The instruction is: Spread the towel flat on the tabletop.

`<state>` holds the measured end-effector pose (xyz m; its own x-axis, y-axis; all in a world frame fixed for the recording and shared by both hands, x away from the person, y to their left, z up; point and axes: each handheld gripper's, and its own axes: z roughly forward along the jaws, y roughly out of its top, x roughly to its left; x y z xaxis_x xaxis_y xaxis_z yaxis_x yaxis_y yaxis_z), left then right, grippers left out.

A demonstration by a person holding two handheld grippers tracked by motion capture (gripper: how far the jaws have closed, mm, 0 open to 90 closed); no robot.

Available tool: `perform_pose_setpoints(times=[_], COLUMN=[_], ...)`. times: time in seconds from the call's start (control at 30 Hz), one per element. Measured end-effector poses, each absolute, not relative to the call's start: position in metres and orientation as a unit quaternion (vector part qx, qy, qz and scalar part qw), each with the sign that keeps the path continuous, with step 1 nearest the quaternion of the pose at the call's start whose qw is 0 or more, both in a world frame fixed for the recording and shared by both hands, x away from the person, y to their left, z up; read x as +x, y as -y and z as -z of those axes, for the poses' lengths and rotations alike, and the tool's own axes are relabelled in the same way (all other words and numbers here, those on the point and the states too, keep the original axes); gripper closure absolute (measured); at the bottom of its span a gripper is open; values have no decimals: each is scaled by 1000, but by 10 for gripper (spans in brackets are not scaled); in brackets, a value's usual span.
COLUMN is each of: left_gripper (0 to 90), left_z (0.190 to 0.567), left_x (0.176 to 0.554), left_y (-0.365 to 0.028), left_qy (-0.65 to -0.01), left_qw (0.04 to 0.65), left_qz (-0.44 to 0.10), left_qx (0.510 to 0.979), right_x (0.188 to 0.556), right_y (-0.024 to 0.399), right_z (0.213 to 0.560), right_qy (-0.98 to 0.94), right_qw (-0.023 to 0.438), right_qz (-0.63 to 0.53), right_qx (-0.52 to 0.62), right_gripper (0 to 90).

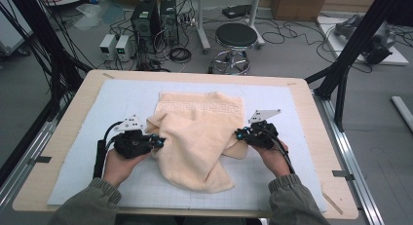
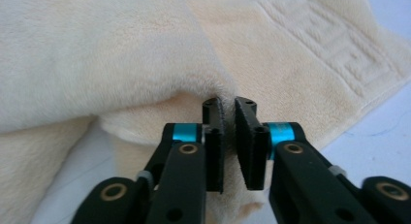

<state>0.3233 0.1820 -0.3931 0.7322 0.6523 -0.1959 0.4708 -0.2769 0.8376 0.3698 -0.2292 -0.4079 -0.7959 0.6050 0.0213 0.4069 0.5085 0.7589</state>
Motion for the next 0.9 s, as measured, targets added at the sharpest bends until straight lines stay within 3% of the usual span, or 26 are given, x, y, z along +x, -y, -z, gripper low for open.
perform_pose_setpoints(times=[0.17, 0.33, 0.43, 0.73, 0.9], left_gripper=[689, 568, 524, 555, 718], left_z=[394, 389, 389, 420, 432], left_x=[326, 313, 304, 299, 305], left_y=[-185, -196, -203, -200, -189], left_qy=[-352, -332, -322, -297, -285], left_qw=[477, 480, 489, 454, 433], left_qz=[-105, -121, -122, -83, -69], left_qx=[799, 803, 801, 836, 852], right_x=[365, 338, 322, 305, 312], right_y=[233, 236, 227, 191, 174], right_z=[402, 382, 382, 416, 436], right_qy=[-850, -840, -854, -888, -902], right_qw=[131, 140, 123, 63, 29], right_qz=[-420, -458, -455, -427, -405], right_qx=[289, 255, 223, 157, 145], right_gripper=[698, 661, 643, 637, 691])
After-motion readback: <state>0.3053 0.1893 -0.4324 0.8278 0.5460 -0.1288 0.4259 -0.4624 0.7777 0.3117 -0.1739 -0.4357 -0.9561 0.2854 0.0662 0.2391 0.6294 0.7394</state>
